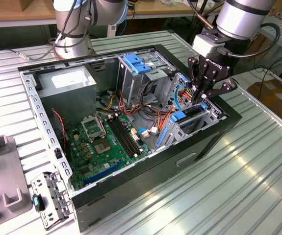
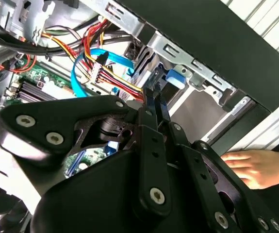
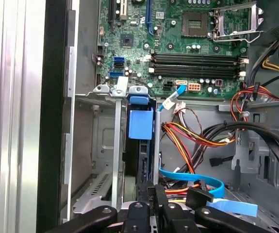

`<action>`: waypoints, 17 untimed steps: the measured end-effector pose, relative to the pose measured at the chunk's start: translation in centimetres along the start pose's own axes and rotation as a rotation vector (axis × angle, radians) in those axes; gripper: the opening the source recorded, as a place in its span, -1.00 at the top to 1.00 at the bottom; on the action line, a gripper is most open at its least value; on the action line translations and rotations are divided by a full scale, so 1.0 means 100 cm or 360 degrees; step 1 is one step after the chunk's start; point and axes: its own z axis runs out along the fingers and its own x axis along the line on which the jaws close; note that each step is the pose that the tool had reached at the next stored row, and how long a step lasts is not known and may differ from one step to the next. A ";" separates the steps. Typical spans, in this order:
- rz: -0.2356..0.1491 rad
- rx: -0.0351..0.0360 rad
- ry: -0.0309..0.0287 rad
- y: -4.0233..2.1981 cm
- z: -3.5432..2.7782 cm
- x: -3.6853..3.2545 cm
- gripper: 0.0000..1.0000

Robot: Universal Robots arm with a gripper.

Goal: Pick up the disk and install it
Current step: 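Insert the first disk wire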

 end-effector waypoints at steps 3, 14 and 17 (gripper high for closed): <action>-0.0014 0.0001 -0.00085 0.0022 0.0018 0.0025 0.66; -0.0012 0.0000 -0.00103 0.0019 0.0095 0.0024 0.66; -0.0011 0.0000 -0.00099 0.0019 0.0108 0.0023 0.66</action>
